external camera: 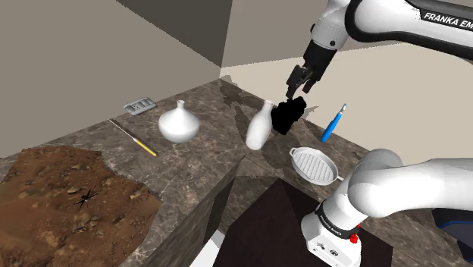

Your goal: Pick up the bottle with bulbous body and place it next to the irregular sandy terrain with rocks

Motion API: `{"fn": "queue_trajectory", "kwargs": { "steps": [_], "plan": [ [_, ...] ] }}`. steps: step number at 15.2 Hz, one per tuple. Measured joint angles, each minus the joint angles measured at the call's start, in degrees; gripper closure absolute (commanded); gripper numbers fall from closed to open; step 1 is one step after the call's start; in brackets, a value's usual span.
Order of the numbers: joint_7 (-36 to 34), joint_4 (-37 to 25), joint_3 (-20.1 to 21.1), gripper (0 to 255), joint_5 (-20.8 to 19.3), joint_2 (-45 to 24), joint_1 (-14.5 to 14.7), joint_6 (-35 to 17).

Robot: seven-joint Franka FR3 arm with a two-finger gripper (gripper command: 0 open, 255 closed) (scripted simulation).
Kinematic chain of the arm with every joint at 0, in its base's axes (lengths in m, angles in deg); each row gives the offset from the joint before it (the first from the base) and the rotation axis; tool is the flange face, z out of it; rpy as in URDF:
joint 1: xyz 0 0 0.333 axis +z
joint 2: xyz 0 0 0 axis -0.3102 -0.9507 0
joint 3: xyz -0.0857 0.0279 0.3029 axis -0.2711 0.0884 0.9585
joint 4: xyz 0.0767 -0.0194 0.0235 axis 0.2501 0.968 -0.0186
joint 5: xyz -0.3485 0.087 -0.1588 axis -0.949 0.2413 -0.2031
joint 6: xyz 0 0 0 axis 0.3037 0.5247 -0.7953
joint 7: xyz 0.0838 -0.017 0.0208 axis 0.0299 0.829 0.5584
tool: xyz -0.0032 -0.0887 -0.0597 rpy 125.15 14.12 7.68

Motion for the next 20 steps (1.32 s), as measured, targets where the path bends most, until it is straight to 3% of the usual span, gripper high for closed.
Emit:
{"fn": "queue_trajectory", "kwargs": {
  "steps": [5, 16, 20],
  "plan": [
    [1.6, 1.3, -2.3, 0, -0.7, -4.2, -0.7, -5.2],
    [9.0, -0.8, -10.9, 0, -0.8, -24.5, -2.2, -23.0],
    [10.0, 0.1, -11.9, 0, -0.5, -26.8, -2.4, -26.0]
  ]
}}
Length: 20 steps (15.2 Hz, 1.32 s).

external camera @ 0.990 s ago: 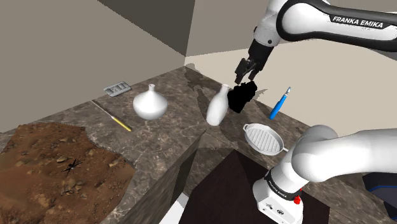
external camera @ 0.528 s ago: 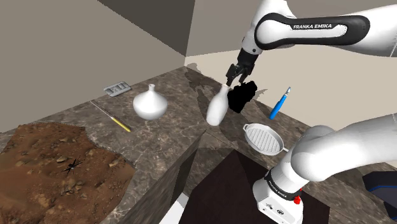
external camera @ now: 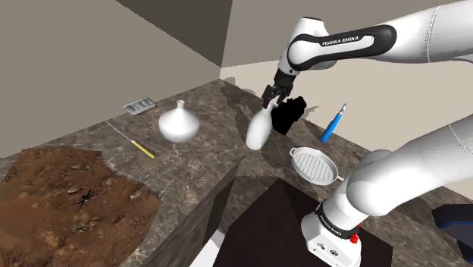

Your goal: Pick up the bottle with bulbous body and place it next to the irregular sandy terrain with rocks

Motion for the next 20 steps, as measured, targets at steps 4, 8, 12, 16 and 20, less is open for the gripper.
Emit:
{"fn": "queue_trajectory", "kwargs": {
  "steps": [4, 8, 12, 16, 20],
  "plan": [
    [0.1, 1.6, -0.2, 0, 0.2, -1.7, 0.1, -3.2],
    [0.2, 2.3, -0.4, 0, 0.2, -2.1, 0.1, -4.5],
    [0.2, 2.4, -0.4, 255, 0.2, -2.2, 0.1, -4.6],
    [0.2, 2.4, -0.4, 255, 0.2, -2.2, 0.1, -4.6],
    [0.2, 2.4, -0.4, 255, 0.2, -2.2, 0.1, -4.6]
  ]
}}
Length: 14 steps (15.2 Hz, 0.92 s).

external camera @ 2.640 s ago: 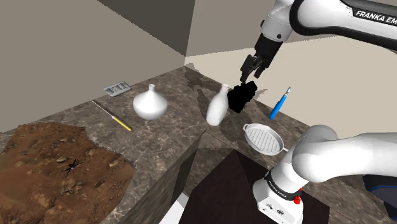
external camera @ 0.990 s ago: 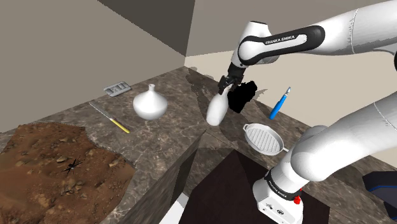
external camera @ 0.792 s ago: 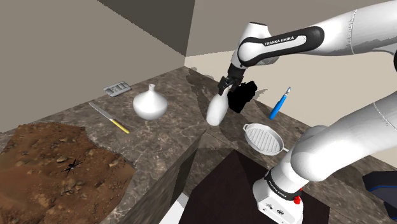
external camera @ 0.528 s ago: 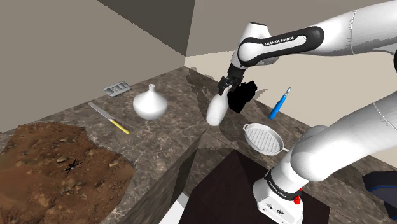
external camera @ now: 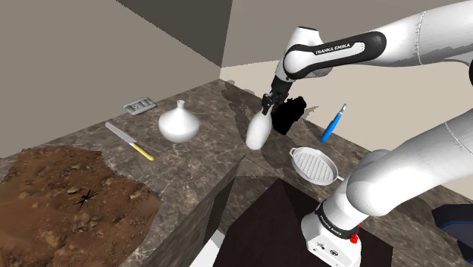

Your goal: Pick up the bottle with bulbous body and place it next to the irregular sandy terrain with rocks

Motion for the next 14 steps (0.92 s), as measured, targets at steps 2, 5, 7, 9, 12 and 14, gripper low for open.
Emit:
{"fn": "queue_trajectory", "kwargs": {
  "steps": [2, 5, 7, 9, 12, 14],
  "plan": [
    [0.0, 0.0, 0.0, 255, 0.0, 0.0, 0.0, 0.0],
    [-0.1, -0.9, 0.1, 255, -0.1, 0.7, 0.0, 1.7],
    [-0.2, -2.0, 0.3, 255, 0.0, 1.1, 0.0, 3.2],
    [-0.1, -3.1, 0.3, 255, -0.1, 1.8, 0.0, 4.9],
    [-0.2, -4.9, 0.5, 255, -0.1, 2.5, 0.0, 7.4],
    [-0.3, -5.8, 0.6, 255, -0.1, 3.1, 0.0, 8.9]
  ]
}}
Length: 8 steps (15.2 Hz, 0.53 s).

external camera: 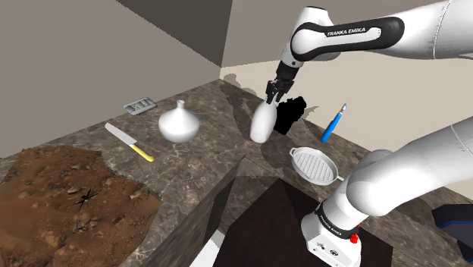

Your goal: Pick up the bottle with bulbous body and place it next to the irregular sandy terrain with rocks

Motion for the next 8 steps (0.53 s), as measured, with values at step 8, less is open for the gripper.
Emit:
{"fn": "queue_trajectory", "kwargs": {
  "steps": [8],
  "plan": [
    [-0.1, -5.3, 0.4, 255, 0.1, 1.0, 0.1, 6.3]
  ]
}}
